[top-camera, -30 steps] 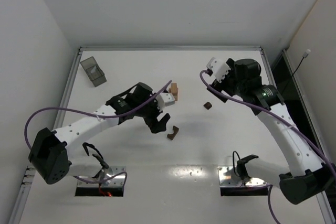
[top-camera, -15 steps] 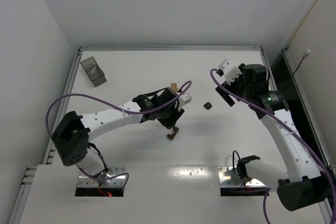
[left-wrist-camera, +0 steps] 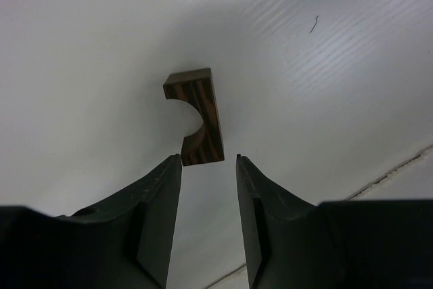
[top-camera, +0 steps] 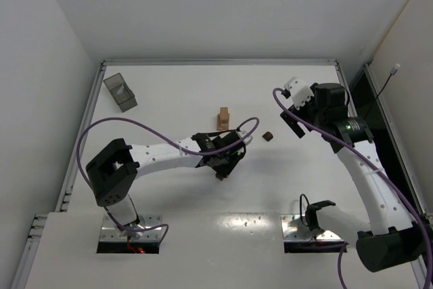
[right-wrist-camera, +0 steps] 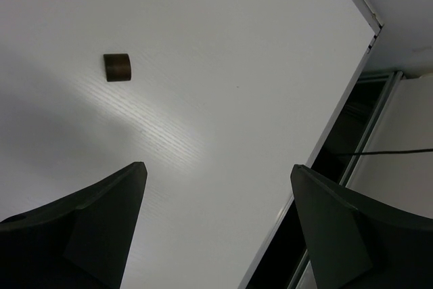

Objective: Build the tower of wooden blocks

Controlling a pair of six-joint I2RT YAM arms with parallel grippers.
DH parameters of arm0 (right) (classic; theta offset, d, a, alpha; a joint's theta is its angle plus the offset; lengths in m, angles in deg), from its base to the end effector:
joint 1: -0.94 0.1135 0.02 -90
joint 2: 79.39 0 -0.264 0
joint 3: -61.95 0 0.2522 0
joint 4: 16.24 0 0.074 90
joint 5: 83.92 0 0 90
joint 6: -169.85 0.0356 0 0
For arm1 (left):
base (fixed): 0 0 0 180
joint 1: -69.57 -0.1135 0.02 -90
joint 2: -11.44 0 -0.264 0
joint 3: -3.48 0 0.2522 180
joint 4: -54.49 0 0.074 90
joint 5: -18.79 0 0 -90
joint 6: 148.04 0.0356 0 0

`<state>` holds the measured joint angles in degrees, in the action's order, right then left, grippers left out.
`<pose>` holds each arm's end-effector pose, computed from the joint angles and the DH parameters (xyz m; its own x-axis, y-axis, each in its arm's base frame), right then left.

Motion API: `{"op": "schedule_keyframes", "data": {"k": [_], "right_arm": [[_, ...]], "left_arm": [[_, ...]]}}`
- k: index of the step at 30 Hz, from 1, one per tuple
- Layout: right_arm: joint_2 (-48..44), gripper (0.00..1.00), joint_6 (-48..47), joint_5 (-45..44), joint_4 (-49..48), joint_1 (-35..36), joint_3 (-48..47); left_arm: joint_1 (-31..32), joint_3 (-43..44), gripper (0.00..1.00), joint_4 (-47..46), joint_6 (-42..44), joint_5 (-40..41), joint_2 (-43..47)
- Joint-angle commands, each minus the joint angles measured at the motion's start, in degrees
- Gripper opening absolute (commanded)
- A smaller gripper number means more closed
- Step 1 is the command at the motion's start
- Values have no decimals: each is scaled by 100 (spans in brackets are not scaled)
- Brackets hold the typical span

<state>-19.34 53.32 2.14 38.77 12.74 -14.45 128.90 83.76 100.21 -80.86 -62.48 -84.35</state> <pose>0.2117 0.0417 0.3448 -0.4794 -0.5554 -0.6795 -0.4087 0.8265 -0.3872 0.1792 -0.2916 0.2130 -0.7274 0.4750 -0.4952 0.5759 0.8150 -0.0640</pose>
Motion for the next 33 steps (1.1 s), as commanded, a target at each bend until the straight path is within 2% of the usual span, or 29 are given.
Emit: {"op": "schedule_keyframes", "data": {"k": [1, 16, 26, 30, 33], "right_arm": [[-2, 85, 77, -89, -30, -63, -39], [341, 85, 24, 78, 76, -116, -206], [507, 85, 24, 236, 76, -168, -206], [560, 85, 24, 289, 128, -168, -206], [560, 85, 77, 342, 128, -168, -206]], "left_arm": [[61, -183, 35, -59, -230, -91, 122], [61, -52, 35, -120, -231, -276, -423], [61, 63, 34, -121, -231, -29, -581], [61, 186, 31, -120, -231, 102, -581], [61, 186, 25, -120, -231, 155, -581]]}}
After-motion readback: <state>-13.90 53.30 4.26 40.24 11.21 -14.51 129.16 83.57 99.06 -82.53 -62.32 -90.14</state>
